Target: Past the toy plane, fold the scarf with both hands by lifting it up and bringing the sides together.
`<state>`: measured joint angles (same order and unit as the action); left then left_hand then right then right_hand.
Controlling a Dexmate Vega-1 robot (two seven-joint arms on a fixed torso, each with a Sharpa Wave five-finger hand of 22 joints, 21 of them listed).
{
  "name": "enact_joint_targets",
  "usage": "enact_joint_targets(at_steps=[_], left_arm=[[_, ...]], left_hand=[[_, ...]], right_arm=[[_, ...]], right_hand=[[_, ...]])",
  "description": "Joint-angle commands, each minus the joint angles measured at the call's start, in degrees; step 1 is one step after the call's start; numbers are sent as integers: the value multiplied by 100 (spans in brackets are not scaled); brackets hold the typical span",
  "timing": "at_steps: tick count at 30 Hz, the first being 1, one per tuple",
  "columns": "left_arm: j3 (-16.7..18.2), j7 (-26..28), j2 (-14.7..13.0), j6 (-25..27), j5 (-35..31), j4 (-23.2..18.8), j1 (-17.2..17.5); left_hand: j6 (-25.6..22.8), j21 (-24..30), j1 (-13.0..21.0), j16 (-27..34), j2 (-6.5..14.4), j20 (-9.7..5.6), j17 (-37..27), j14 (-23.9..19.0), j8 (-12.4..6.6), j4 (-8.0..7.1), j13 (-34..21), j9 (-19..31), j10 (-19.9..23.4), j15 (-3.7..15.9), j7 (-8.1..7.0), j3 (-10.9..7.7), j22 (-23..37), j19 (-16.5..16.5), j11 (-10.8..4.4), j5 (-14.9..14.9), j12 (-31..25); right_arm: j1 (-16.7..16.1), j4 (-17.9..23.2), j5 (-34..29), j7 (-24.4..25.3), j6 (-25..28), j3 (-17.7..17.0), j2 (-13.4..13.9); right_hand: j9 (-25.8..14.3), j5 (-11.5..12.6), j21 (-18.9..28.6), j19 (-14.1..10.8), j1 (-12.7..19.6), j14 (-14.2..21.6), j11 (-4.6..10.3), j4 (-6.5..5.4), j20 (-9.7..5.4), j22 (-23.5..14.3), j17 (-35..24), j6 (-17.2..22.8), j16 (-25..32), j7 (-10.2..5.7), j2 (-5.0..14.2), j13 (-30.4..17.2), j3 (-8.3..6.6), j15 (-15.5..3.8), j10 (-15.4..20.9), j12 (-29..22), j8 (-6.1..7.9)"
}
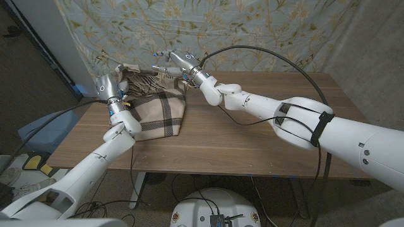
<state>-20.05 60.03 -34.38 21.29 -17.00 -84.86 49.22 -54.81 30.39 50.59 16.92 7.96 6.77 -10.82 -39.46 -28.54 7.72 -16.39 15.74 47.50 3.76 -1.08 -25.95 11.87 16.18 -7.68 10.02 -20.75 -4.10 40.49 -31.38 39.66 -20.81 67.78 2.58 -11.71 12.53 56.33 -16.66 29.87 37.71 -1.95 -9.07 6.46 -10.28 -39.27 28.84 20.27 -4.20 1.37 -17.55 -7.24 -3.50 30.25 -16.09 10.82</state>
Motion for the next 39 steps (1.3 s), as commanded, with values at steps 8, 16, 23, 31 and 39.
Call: enact_joint_targets(at_steps=[8, 16, 23, 31, 39], left_arm=[[161, -2038, -109, 1088, 1915, 795, -772], [596, -1989, -187, 57, 2648, 467, -305], [541, -1591, -530, -1101, 2271, -20, 170], [611, -1688, -770, -2694, 2004, -209, 502], [728, -2462, -777, -3982, 2320, -219, 614]], left_hand=[[4361, -372, -1326, -670, -543, 552, -70, 2292, 1844, -306, 209, -474, -3023, -688, 53, 776, -26, -1114, 949, 7, 1024], [5261, -768, -2067, -672, -359, 564, -52, 3478, 1839, -581, 352, -496, -4328, -1253, 161, 955, -17, -1830, 1337, 8, 1026], [5025, -734, -2388, -577, -160, 553, -55, 3439, 1727, -766, 394, -505, -4173, -1123, 80, 982, 9, -1708, 1316, 10, 886], [4895, -714, -2500, -563, -95, 554, -39, 3411, 1702, -817, 421, -513, -4116, -1021, -56, 981, 9, -1623, 1235, 8, 857], [4835, -687, -2579, -604, -49, 546, -5, 3497, 1718, -838, 457, -524, -4135, -848, -227, 969, -2, -1502, 1132, 5, 872]], right_arm=[[-150, 424, 12, -523, -145, -280, 457], [-205, 423, 55, -556, -134, -397, 470], [-250, 388, 380, -759, -391, -607, 515], [-455, 833, 1022, -1536, -567, -1042, 788], [-672, 1107, 1780, -2429, -853, -1516, 1040]], right_hand=[[-1, 63, -51, 52, -109, -74, 21, 14, 28, -10, 1, 67, -52, -4, -7, -10, 48, -195, -83, 38, 69], [3, 89, -69, 36, -131, -56, 27, 44, 33, -11, 19, 206, -47, -8, 3, -16, 50, -197, -46, 40, 121], [5, 114, -58, -56, -138, -88, 11, 63, 18, -12, 30, 267, -57, 18, 73, -19, 23, -158, -33, 50, 136], [7, 130, -213, 135, -123, -581, -27, 161, 62, 1, 270, 145, -384, 58, 189, 10, -49, -24, -379, 251, 72], [8, 77, -511, 497, -143, -1072, -39, 254, 44, 30, 576, -129, -707, 12, 211, 83, -75, 128, -804, 463, 12]])
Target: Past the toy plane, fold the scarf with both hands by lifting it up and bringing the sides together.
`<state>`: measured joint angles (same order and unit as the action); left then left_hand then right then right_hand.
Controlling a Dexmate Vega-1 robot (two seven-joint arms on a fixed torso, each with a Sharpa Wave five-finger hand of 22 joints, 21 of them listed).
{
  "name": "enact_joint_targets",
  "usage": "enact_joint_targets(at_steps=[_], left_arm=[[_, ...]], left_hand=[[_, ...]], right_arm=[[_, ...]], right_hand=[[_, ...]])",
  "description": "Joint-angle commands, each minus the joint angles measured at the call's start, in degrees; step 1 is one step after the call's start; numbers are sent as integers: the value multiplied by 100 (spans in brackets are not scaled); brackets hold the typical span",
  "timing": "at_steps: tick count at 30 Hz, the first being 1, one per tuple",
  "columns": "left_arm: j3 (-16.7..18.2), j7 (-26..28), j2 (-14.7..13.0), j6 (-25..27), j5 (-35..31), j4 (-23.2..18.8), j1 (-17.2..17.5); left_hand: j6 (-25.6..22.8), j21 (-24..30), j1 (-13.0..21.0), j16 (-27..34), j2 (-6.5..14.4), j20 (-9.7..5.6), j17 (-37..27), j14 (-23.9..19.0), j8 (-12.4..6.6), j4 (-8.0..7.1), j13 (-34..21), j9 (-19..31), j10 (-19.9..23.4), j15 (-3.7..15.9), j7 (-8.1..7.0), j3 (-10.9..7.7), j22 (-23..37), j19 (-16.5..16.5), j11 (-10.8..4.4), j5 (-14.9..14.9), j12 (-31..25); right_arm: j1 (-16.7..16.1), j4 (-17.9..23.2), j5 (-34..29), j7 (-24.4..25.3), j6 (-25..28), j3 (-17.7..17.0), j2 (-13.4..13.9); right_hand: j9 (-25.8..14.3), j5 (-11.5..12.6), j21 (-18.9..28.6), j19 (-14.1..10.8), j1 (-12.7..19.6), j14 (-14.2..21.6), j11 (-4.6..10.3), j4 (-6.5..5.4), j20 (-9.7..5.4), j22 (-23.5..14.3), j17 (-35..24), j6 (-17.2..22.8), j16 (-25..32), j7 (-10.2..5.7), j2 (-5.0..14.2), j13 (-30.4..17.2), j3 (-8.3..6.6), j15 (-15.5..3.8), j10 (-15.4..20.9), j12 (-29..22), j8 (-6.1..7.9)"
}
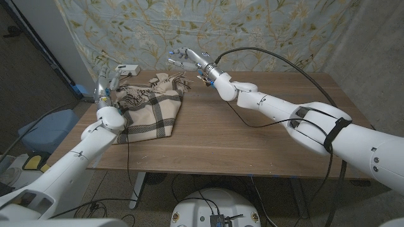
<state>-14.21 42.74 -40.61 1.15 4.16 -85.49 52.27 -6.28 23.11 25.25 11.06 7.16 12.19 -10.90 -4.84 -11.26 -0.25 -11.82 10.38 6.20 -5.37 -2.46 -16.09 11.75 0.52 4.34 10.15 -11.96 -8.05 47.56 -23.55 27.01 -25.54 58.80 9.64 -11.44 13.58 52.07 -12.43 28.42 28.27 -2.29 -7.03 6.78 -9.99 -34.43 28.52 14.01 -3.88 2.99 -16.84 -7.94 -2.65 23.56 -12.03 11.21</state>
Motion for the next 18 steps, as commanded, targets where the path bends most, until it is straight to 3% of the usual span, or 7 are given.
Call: enact_joint_targets(at_steps=[1, 6, 18], left_arm=[[148, -858, -166, -2080, 240, -164, 317], [167, -1282, -141, -2406, 350, -247, 361], [226, -2344, 8, -3079, 980, -258, 435]], left_hand=[[-20, 41, -49, -19, 34, 3, 5, 37, -8, -42, 3, 10, -7, 67, -86, -18, 10, 69, -72, -7, -6], [-15, 38, -71, -22, 59, -17, 14, 44, 4, -52, 14, 7, -29, 84, -144, -27, 6, 76, -106, -3, 4], [-104, 50, -108, 1, 118, -90, 31, -23, -9, -72, 34, 3, 56, 131, -113, -57, 0, 136, -99, 5, -24]], right_arm=[[-310, 446, 1085, -1262, -408, -677, 373], [-604, 881, 1538, -1655, -369, -1025, 597], [-1533, 2359, 2355, -2146, 193, -1822, 1257]], right_hand=[[-18, -31, -98, 88, -1, -155, 3, 53, 18, 2, 105, -117, -94, -24, 50, 17, -6, 52, -161, 66, -32], [-17, -43, -157, 146, -9, -240, -14, 62, 41, 5, 157, -166, -140, -25, 68, 32, -15, 84, -212, 80, -35], [-15, -60, -240, 170, 104, -255, -74, 150, 47, 6, 265, -171, -160, 65, 181, 60, -118, 169, -66, 17, -10]])
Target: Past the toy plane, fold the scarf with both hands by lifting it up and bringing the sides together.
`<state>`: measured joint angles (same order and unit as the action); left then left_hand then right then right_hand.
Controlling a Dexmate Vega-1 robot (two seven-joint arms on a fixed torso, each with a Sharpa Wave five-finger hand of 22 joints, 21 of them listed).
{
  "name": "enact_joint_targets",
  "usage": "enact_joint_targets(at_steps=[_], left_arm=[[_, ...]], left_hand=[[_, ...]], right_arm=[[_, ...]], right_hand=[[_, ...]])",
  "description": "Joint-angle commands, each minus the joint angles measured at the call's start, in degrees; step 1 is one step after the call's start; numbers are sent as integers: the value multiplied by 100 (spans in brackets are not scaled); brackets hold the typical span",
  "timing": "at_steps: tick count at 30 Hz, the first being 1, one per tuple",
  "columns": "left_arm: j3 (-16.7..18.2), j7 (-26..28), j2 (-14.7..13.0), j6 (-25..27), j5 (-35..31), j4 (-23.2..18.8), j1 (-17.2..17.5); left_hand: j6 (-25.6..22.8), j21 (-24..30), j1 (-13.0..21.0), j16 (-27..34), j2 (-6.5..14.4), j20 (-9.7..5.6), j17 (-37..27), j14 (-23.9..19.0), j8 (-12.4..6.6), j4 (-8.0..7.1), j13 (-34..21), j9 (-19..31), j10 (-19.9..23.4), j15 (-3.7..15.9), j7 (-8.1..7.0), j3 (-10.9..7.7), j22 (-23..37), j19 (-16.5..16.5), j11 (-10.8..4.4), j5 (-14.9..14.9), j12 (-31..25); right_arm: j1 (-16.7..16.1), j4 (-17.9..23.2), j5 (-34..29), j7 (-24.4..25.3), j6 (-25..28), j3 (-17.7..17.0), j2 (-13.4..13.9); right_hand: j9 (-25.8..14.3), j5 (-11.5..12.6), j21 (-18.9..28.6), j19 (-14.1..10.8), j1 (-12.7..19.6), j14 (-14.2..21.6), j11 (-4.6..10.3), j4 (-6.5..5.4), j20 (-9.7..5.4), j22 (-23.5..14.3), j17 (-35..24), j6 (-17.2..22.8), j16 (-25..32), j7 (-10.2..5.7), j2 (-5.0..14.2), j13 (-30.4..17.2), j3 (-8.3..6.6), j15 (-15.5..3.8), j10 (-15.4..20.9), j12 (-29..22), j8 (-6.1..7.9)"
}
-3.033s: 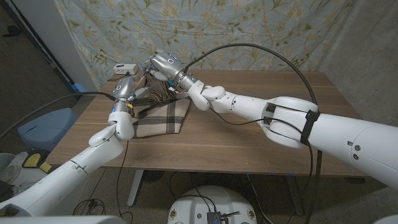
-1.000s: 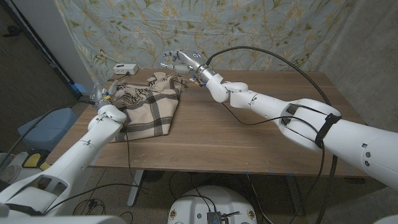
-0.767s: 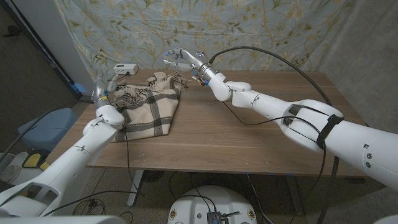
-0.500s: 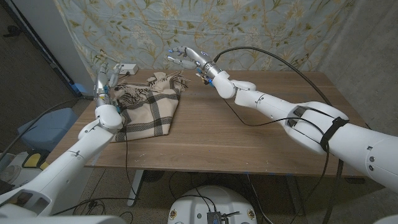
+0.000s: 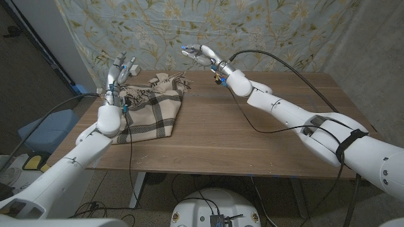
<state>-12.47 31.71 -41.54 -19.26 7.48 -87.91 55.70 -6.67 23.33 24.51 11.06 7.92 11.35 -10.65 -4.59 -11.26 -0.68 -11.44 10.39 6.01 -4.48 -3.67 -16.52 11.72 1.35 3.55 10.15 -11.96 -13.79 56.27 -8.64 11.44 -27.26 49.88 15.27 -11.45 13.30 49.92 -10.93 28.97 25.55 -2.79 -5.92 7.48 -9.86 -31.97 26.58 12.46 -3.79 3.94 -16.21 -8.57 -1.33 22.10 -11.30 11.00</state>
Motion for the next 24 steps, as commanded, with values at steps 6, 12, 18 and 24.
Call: enact_joint_targets(at_steps=[6, 12, 18, 24], left_arm=[[-28, -1784, 175, -1343, 884, 132, 33], [-95, -2269, 285, -1636, 1171, 354, -68], [-151, -2726, 328, -1748, 1494, 473, -145], [-232, -3169, 389, -1795, 1817, 627, -256]], left_hand=[[-144, 31, -58, -4, 76, -180, 25, -70, -13, -37, 14, -2, 146, 151, 30, -46, -3, 91, -84, 11, -41], [-211, 25, -69, -10, 84, -217, 35, -78, -25, -37, 22, -4, 195, 163, 45, -61, -7, 90, -104, 14, -54], [-233, 20, -79, -11, 92, -220, 40, -88, -23, -41, 27, -4, 215, 189, 46, -71, -8, 85, -99, 16, -57], [-247, 15, -96, -14, 106, -217, 43, -88, -18, -52, 30, -5, 227, 185, 51, -80, -9, 81, -99, 18, -56]], right_arm=[[-1422, 2103, 1294, -686, 667, -1293, 939], [-1850, 2651, 1773, -780, 1009, -1638, 1190], [-2298, 3008, 2338, -769, 1122, -1990, 1322], [-2649, 3279, 2670, -664, 1209, -2247, 1434]], right_hand=[[-12, -51, -54, 15, 89, 30, -67, 78, -20, -8, 66, 45, -8, 107, 108, 9, -88, 57, 128, -71, 28], [-9, -97, -90, -71, 130, 121, -84, 139, 226, -9, 162, 106, 14, 190, 125, 33, -133, 66, 238, -105, 60], [-7, -124, -125, -100, 210, 144, -96, 212, 337, -9, 227, 165, 12, 227, 151, 49, -191, 65, 264, -105, 82], [-5, -145, -160, -109, 297, 182, -130, 286, 338, -10, 281, 222, 20, 261, 180, 61, -253, 83, 326, -121, 99]])
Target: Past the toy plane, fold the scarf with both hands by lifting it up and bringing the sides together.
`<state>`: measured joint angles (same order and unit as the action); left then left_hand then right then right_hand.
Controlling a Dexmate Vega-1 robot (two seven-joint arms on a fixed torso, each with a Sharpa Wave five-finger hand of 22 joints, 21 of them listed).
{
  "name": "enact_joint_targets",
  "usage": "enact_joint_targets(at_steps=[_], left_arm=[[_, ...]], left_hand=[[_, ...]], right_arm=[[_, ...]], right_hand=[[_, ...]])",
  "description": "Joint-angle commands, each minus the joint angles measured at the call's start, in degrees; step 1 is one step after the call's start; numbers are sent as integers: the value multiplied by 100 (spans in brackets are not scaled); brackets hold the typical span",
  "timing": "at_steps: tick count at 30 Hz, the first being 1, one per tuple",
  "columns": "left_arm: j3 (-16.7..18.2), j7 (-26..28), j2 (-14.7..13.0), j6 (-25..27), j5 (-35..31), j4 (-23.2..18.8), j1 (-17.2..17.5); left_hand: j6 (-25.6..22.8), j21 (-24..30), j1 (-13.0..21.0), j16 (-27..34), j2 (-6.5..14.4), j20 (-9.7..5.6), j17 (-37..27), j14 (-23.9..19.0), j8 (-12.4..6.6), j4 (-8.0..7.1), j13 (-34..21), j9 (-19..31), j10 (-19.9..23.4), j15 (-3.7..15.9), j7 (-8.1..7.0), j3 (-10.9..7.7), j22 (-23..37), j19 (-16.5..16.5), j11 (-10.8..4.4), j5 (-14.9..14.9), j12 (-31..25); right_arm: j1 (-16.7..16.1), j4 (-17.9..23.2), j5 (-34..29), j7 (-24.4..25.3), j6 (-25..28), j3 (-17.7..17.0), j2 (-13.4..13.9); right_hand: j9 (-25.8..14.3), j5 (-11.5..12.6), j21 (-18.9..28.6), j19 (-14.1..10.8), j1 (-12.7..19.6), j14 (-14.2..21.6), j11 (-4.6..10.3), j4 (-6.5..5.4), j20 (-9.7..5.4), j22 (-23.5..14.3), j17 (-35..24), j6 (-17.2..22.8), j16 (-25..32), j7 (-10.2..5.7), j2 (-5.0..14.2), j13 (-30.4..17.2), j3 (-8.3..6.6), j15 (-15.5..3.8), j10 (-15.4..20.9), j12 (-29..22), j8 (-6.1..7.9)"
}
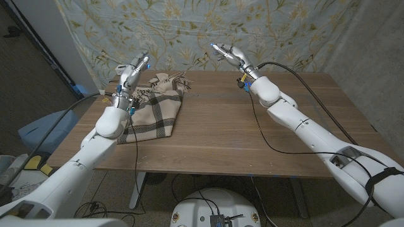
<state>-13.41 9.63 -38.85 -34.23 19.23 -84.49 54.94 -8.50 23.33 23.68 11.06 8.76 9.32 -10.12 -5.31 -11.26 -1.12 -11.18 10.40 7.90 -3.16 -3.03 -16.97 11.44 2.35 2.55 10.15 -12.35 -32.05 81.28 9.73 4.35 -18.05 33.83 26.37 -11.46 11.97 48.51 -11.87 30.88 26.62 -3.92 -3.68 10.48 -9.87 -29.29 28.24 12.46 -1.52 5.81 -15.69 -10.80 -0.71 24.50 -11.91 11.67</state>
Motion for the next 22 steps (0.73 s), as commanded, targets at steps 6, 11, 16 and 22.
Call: enact_joint_targets(at_steps=[6, 11, 16, 22], left_arm=[[-207, -1415, 173, -394, 937, 527, -327], [-265, -1818, 194, -456, 1150, 778, -497], [-311, -1992, 223, -417, 1247, 903, -567], [-387, -2034, 358, -240, 1343, 1144, -695]], left_hand=[[-89, 10, -34, -19, 37, -5, -9, -13, -18, -24, 8, -6, 36, 57, -5, -45, 18, -25, 0, 20, -11], [-94, 6, -48, -23, 47, 10, -8, -7, -13, -36, 10, -5, 21, 60, 2, -52, 18, -30, -22, 21, -2], [-99, 5, -66, -25, 55, 38, -7, -8, -7, -49, 12, -5, 27, 59, 13, -58, 19, -28, -14, 23, -1], [-103, 7, -86, -27, 77, 56, -7, -5, -1, -70, 13, -4, 31, 53, 51, -72, 20, -18, 3, 26, 1]], right_arm=[[-1173, 1083, 1060, 290, 457, -875, 423], [-1443, 1279, 1158, 547, 534, -1093, 528], [-1744, 1686, 1026, 1040, 997, -1304, 755], [-2050, 1742, 923, 1379, 601, -1358, 571]], right_hand=[[-2, -49, -54, -47, 117, 144, -77, 96, 39, -11, 70, 145, 39, 90, 8, 23, -62, 45, 234, -105, 58], [0, -72, -61, -109, 107, 190, -96, 112, 45, -12, 104, 218, 52, 125, -1, 31, -70, 54, 288, -116, 79], [2, -92, -81, -147, 145, 216, -114, 180, -10, -12, 150, 286, 55, 174, -67, 41, -72, 28, 325, -118, 94], [3, -95, -118, -122, 217, 222, -116, 248, -63, -14, 164, 307, 71, 183, -46, 50, -111, 61, 326, -108, 92]])
